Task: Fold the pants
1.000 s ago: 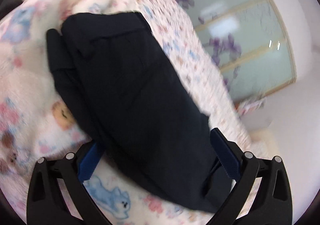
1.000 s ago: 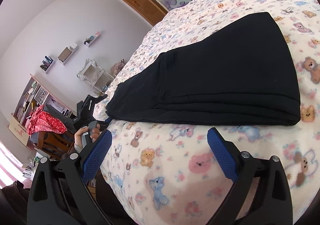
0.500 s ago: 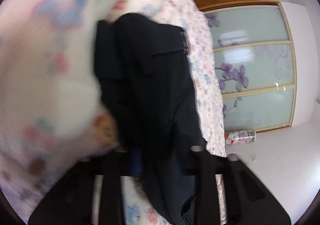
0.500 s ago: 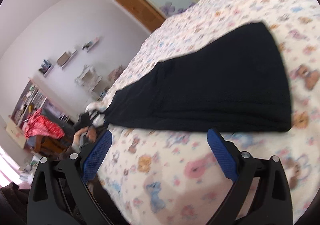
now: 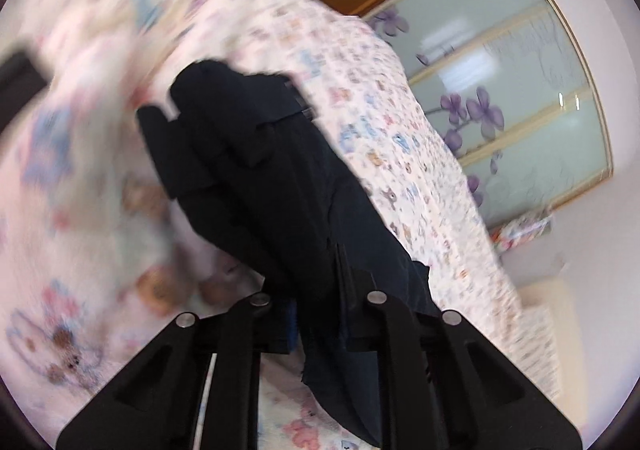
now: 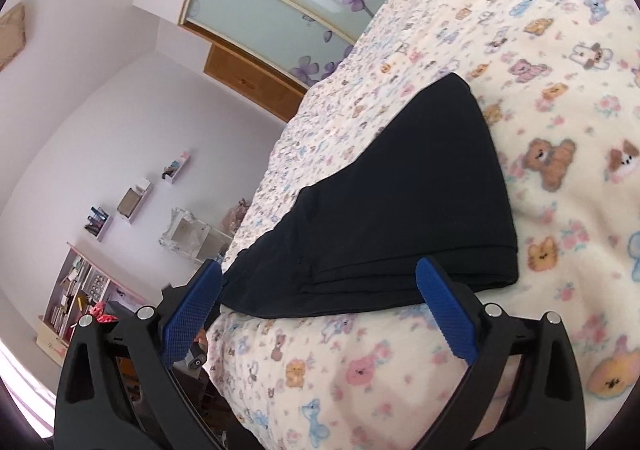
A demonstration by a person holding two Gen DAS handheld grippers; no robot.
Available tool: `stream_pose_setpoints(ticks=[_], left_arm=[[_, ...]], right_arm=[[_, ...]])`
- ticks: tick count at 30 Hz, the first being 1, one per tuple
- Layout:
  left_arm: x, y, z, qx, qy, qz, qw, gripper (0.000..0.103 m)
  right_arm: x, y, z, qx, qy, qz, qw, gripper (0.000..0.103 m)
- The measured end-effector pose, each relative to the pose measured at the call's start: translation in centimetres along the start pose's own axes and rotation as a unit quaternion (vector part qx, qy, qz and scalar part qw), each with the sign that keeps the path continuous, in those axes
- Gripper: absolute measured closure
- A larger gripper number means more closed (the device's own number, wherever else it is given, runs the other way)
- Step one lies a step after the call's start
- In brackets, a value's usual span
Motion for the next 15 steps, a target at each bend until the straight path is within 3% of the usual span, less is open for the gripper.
stream_pose_setpoints(ticks=[5,11,14,15], left_arm=[[2.0,-0.3,-7.1,-0.113,0.045,-0.038,0.9918,0.090],[3.6,-3.4,-15.5,-0.214,0.042,-0.073,0.9732,0.090],[4.3,-6.7,-20.8,-0.287,0.027,-0.086,0.9535,0.090],[4.5,-8.9,-23.2,-0.326,0.015,-0.090,0.9410,0.090]], right_arm=[[1.0,0.4,0.7,0.004,0.019,-0.021,1.000,0.003],[3.2,1.5,1.1,-0.001,0.044,-0.066,0.997,0.002],[4.2,1.8,1.3,-0.005,0.051,-0.088,0.995,0.002],[4.4,2.0,1.2,-0.006,0.052,-0.095,0.994,0.002]])
Point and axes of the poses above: each gripper's, at about its wrist camera, not at the fingertips, and x roughly against the way its jaws point, z to its left, y to its top, the point moved 1 cm from there along -x, roughly the way its jaws point, and after that the axes turned 9 degrees about y, right-handed, at the moved point
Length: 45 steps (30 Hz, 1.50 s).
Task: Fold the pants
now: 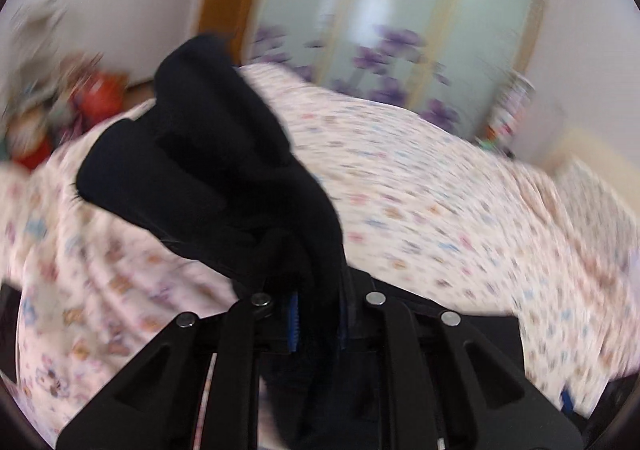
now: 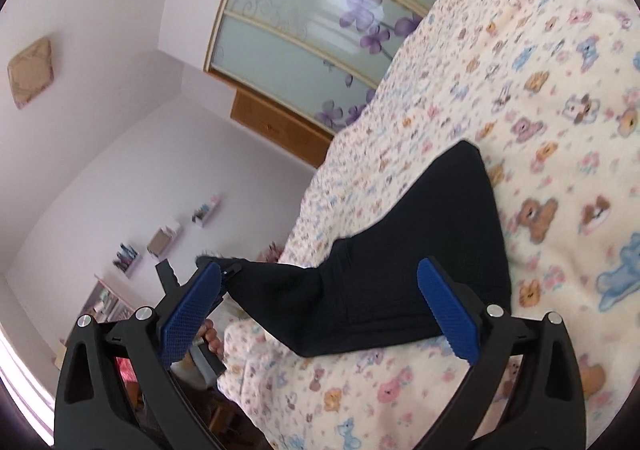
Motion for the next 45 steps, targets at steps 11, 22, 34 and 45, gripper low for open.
stream_pose_setpoints(ticks=[11,22,34,45], left_arm=[[-3.1,-15.8,-20.8,-0.251,-0.120,0.090,0.9563,0.088],[-1.0,-16.5,-20.2,-0.256,-0.125,0.036,0.9580,0.086],[-2.6,-20.0,-20.7,-0.266,-0.136,0.058,0.9525,0.069],[1.3,-18.8,-15.4,-0.141,-0.211,0.034,0.9667,0.002]], right_arm=[[5.4,2.7,-2.1,-0.043,-0.031,-0.119,0.991,0.002],[5.7,2.5,-2.6,-0.044,-0.027,-0.104,0.993,0.001],[2.9,2.0,-2.9,-0.022,-0.026,-0.044,0.998,0.001],[-1.9,1.5,-2.1,0.082,-0.106,0.022,0.991,0.019]])
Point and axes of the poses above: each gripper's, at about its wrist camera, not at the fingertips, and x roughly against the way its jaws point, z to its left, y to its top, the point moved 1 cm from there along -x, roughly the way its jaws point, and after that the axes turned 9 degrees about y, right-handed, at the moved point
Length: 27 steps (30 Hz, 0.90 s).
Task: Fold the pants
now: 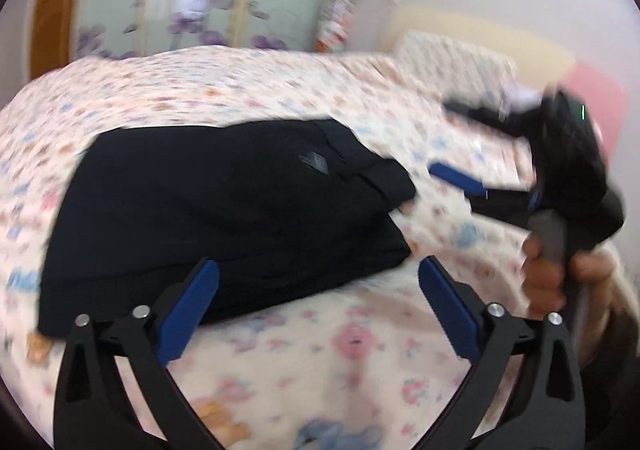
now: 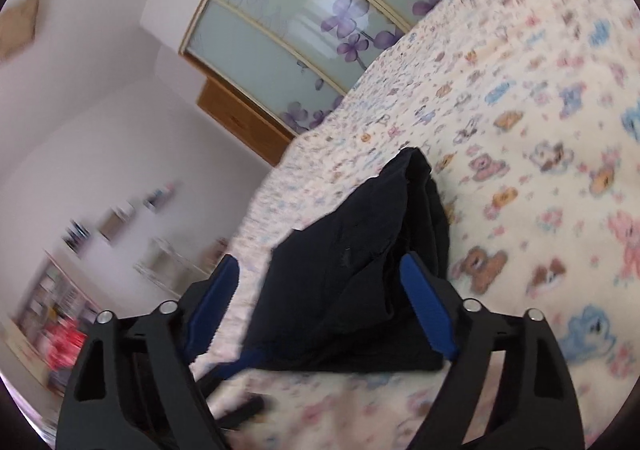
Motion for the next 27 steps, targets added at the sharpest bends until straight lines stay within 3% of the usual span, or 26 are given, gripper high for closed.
stream_pose_setpoints(ticks=[5,10,12,19,25,27], left_arm=[[1.5,-0.1,4.5,0.085,0.041,-0.014,0.9955,0.002],[1.5,-0.9,6.8,0.108,0.066,0.008,0.9919,0.002],[1.8,-1.1,7.1,0.112,0.068,0.007,0.9914,0.002],[1.8,-1.7,7.8,0.128,0.061,0.018,0.9898,0.002],[2.4,-1.7,7.9,0.116,0.062,0.005,0.9913,0.002],[2.4,-1.8,8.1,0.117,0.062,0.003,0.9912,0.002]], right_arm=[[-2.7,-0.5,-0.2,0.026,-0.050,0.027,0.998,0.019],[-4.8,-1.5,-1.3,0.043,-0.125,0.064,0.989,0.020],[-5.3,-2.0,-1.9,0.053,-0.161,0.083,0.982,0.042],[-4.3,-2.2,-2.0,0.046,-0.145,0.087,0.985,0.062],[-2.5,-2.1,0.4,0.051,-0.091,0.068,0.992,0.068],[-2.8,-2.8,0.7,0.080,-0.124,0.085,0.985,0.068]])
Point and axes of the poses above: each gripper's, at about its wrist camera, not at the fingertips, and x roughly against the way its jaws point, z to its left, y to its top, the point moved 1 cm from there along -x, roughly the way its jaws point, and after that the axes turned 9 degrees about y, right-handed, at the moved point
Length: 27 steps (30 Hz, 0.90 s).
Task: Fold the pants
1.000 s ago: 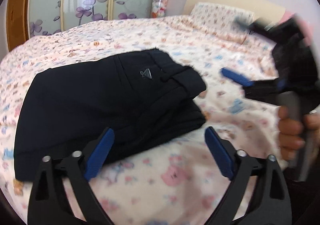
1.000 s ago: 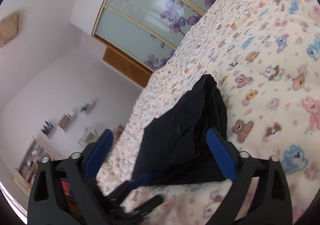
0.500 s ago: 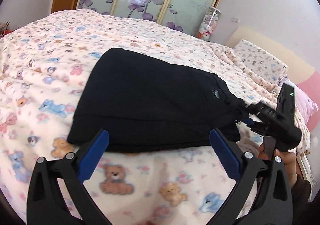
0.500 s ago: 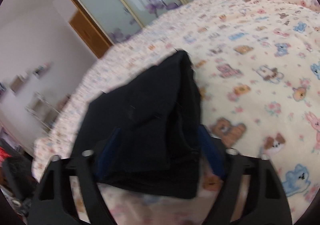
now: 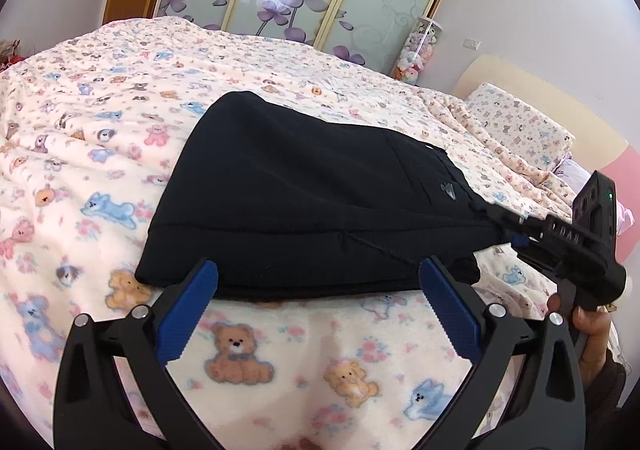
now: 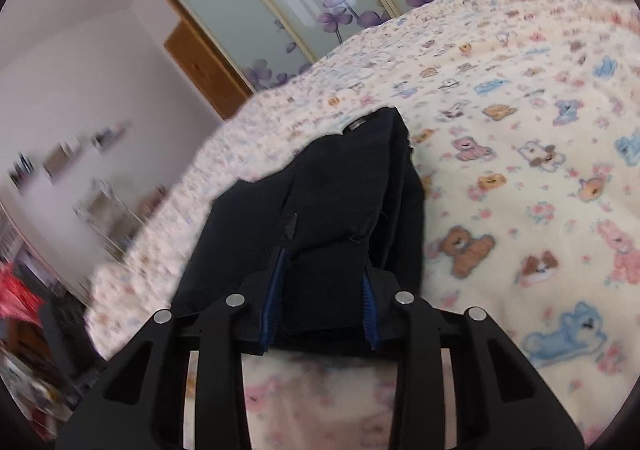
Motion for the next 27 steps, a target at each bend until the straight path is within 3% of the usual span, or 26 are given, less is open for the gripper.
stream_pose_setpoints(ticks=[2,7,10,11,13,15,17,20,25,26,27], left_arm=[[-0.2,0.0,0.2,0.004,0.003,0.003,1.0000,0.002],[0.2,0.6,0.9,0.015,0.004,-0.002,0.9999,0.002],[1.4,2.0,1.4,0.010,0.015,-0.033,0.9993,0.002],[1.7,2.7,1.6,0.012,0.018,-0.044,0.9988,0.002],[1.9,4.0,2.1,0.024,0.017,-0.053,0.9982,0.002],[1.8,5.6,2.7,0.046,0.007,-0.060,0.9971,0.002],[1.1,7.1,3.1,0.062,-0.007,-0.056,0.9965,0.002],[-1.3,9.4,3.0,0.082,-0.027,-0.023,0.9960,0.002],[-5.2,10.8,2.8,0.091,-0.034,0.004,0.9952,0.002],[-6.3,10.8,3.0,0.094,-0.030,0.018,0.9950,0.002],[-8.2,10.4,3.5,0.104,-0.015,0.050,0.9933,0.002]], right_arm=[[-1.7,-0.5,-0.9,0.004,-0.052,0.033,0.998,0.066],[-1.3,-0.2,-1.2,-0.009,-0.054,0.027,0.998,0.053],[1.4,0.5,0.0,0.010,-0.041,-0.053,0.998,0.052],[2.5,1.1,0.8,0.023,-0.022,-0.090,0.995,0.051],[3.2,2.2,1.8,0.029,0.026,-0.113,0.993,0.042],[2.2,3.5,2.2,0.011,0.087,-0.094,0.992,0.012],[0.1,4.5,2.1,-0.013,0.123,-0.065,0.990,0.012],[-3.6,6.4,1.2,-0.053,0.129,-0.025,0.990,0.013],[-7.6,8.5,-3.0,-0.147,0.096,0.004,0.984,0.013],[-8.4,8.1,-4.5,-0.174,0.061,0.011,0.983,0.013],[-9.0,7.8,-5.6,-0.187,0.059,0.014,0.980,0.014]])
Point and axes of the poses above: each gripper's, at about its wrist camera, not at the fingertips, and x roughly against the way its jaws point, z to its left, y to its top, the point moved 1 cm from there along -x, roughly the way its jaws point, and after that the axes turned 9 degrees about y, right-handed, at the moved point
